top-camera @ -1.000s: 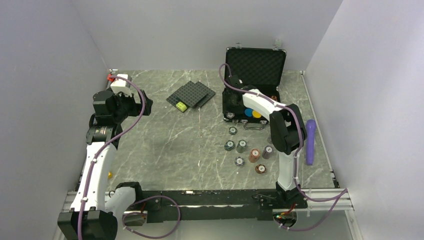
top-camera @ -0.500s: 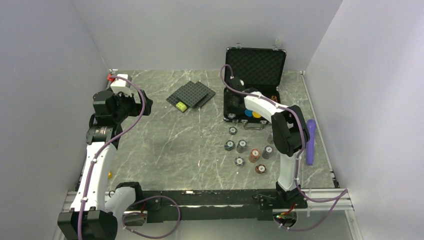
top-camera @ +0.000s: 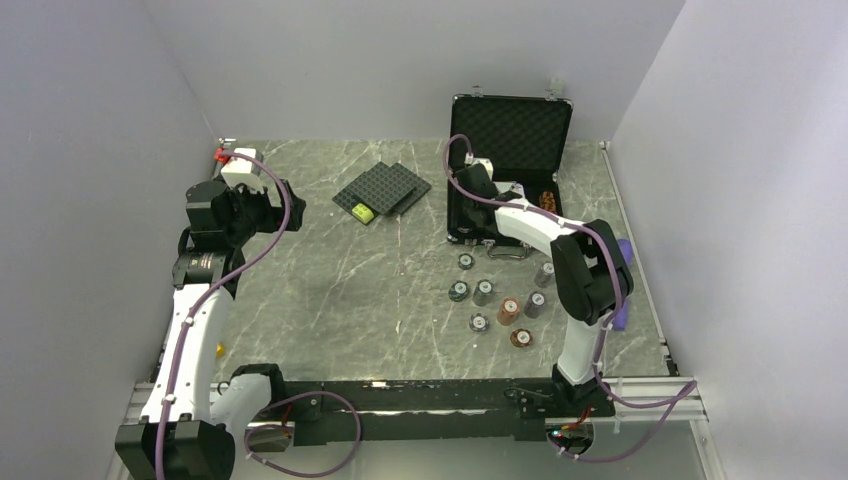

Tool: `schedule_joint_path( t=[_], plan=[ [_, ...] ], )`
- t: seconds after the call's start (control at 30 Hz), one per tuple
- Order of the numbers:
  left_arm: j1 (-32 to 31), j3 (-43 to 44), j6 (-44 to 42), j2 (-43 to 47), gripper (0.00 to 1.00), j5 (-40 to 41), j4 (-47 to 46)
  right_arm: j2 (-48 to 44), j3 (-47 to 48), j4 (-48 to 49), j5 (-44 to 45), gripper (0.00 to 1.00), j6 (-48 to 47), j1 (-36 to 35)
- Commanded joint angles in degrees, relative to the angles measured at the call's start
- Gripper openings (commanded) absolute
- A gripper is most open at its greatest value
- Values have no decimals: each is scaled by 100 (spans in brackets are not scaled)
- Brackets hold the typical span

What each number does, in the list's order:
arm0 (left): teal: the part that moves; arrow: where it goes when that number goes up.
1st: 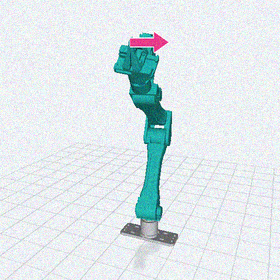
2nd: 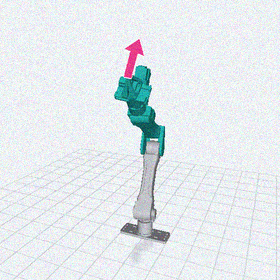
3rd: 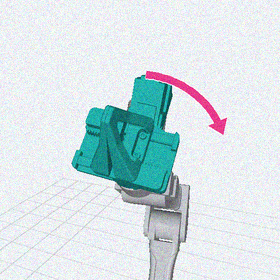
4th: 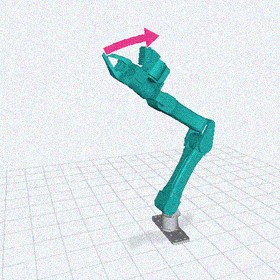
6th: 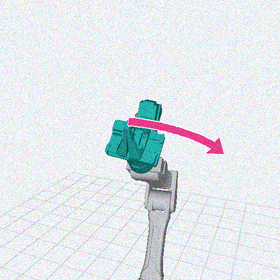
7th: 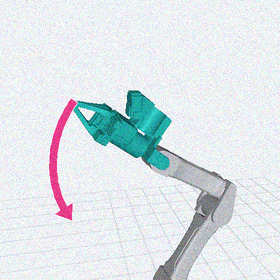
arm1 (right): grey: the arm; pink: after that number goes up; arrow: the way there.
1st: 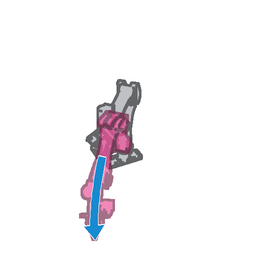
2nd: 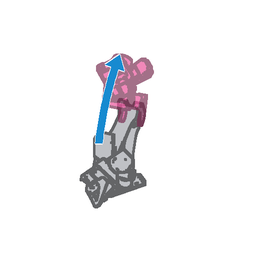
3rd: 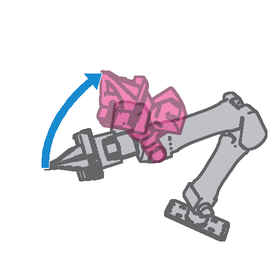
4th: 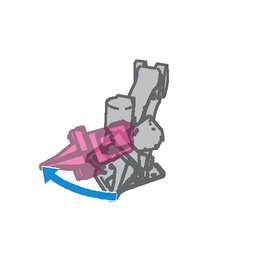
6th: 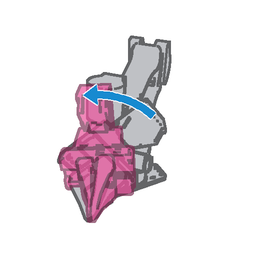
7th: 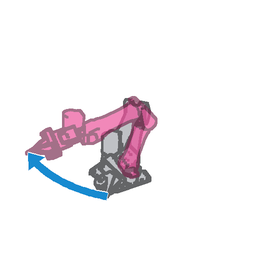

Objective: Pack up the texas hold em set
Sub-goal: Place the poker chip in the chip case.

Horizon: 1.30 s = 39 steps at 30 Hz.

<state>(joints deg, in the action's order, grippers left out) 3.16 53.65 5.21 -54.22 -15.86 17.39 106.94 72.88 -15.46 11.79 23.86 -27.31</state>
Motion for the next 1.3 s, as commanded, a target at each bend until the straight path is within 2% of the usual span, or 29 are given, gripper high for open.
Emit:
schedule_joint_path(
  t=[0.0, 0.37, 0.4, 0.53, 0.6, 0.67, 0.77, 0.87, 1.27],
  plan=[
    [-28, 23, 41, 34, 98, -154, -174, 15, 86, 871, 272, 0, -42, 1],
    [-30, 22, 50, 16, 98, -181, -183, 341, 101, 1130, 246, 0, -30, 3],
    [-26, 23, 50, 12, 98, -179, -181, 356, 150, 1061, 216, 4, -28, 0],
    [-26, 32, 43, 8, 98, -174, -170, 181, 128, 956, 166, 48, -81, 4],
    [-29, 31, 41, 12, 98, -172, -165, 45, 128, 850, 165, 64, -180, 0],
    [-27, 31, 41, 21, 98, -164, -168, -130, 130, 693, 161, 74, -332, 0],
    [-30, 31, 34, 22, 98, -160, -165, -395, 27, 554, 106, 82, -606, 4],
    [-30, 30, 40, 25, 98, -157, -165, -569, -55, 238, 15, 85, -824, 0],
    [-32, 17, 41, 37, 98, -143, -165, -567, -200, -488, -190, 84, -1045, -2]
  ],
)
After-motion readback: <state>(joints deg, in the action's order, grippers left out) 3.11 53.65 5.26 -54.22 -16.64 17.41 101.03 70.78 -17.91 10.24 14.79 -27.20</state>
